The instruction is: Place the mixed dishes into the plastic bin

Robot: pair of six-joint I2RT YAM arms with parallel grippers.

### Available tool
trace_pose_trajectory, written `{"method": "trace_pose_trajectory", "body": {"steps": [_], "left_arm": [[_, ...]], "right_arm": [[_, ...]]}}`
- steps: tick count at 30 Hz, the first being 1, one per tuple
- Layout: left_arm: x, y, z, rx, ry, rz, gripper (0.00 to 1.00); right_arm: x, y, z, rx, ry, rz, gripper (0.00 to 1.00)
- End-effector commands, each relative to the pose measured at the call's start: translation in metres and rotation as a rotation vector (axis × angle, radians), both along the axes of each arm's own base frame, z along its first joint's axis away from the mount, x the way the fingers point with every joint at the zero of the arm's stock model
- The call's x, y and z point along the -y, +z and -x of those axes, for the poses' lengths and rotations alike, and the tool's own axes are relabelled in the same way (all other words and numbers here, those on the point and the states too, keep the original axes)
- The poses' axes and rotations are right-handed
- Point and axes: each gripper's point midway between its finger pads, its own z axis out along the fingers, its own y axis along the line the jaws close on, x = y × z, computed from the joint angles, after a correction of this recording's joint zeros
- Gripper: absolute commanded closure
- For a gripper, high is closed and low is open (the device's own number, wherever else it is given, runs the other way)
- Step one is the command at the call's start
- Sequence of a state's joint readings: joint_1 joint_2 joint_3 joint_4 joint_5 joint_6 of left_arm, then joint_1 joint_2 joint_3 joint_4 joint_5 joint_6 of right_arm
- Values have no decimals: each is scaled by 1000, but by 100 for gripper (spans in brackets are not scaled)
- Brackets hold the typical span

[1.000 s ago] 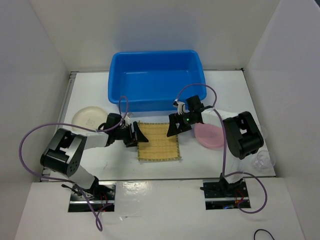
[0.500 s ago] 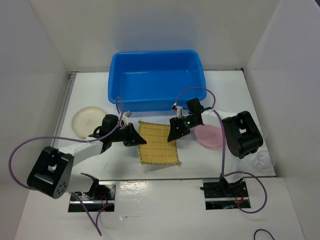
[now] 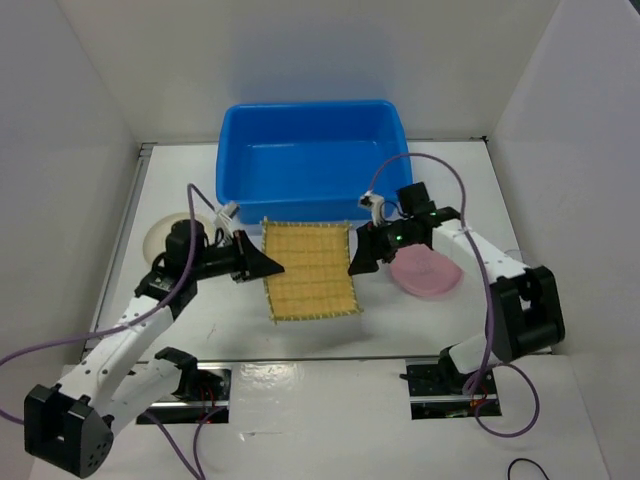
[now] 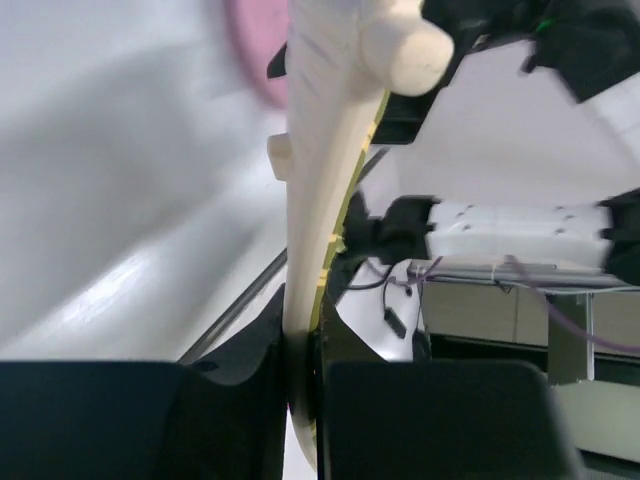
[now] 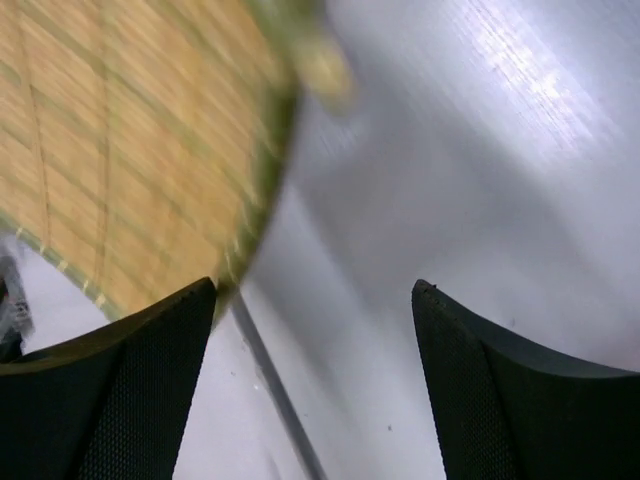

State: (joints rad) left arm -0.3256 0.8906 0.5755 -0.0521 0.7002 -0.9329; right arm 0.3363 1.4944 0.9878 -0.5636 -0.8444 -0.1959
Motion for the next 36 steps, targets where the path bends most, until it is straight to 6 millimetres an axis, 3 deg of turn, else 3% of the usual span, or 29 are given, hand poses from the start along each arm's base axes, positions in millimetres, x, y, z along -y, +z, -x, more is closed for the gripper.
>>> {"method": "trace_pose_trajectory", "body": {"steps": [1,2,3,4,5,6,8,9,10,11,12,13,14,15,16,19,20,21,22,23,25,28,32,36], "left_arm": [[0,105,-7,172,-51,142,100],[0,143,-11,241,-68,163,100],[1,158,-17,270,-85,167,100],[4,158,-32,223,-120,163,100],[7,173,-38,248,-146,165,100],[10,201,-62,317,-158,156,100],[5,213,-85,305,-180,137,100],[7,199,-115,291,-190,108,100],[8,194,-126,245,-196,89,100],[5,220,-138,318,-203,86,100],[4,193,-167,249,-200,62,100],[6,187,-179,233,-203,56,100],[4,197,-191,257,-192,60,100],[7,175,-213,188,-186,65,100],[8,173,-224,193,-186,66,100],[5,163,-270,193,-136,10,100],[7,132,-290,115,-136,6,100],[8,131,-300,125,-136,6,100],[10,167,-303,209,-122,35,100],[13,137,-325,151,-112,50,100],[14,146,-344,180,-85,133,100],[18,127,-353,113,-107,183,100],[20,79,-371,45,-100,183,100],[44,39,-377,-28,-117,193,100]], "right_arm": [[48,32,-27,130,-154,74,17],[57,43,-35,188,-182,86,17],[66,65,-35,282,-202,93,16],[76,81,-42,367,-235,140,13],[83,95,-44,448,-248,165,13],[92,120,-41,576,-292,179,11],[131,136,-52,737,-499,314,6],[148,149,-44,869,-589,326,3],[167,152,-42,933,-681,390,2],[173,155,-36,977,-724,393,2],[177,146,-30,990,-743,400,2],[183,170,-19,1100,-786,365,2],[185,175,-12,1132,-790,358,2],[189,182,-7,1155,-812,351,2],[194,182,0,1182,-793,391,2],[220,164,9,1180,-838,546,2],[230,152,13,1163,-862,603,2],[231,150,17,1169,-866,599,2],[233,154,27,1189,-879,585,2],[227,149,31,1189,-852,551,2],[221,141,38,1176,-835,504,2],[220,144,35,1185,-840,499,2],[217,131,26,1139,-841,518,2],[210,130,26,1141,-828,501,2]]}}
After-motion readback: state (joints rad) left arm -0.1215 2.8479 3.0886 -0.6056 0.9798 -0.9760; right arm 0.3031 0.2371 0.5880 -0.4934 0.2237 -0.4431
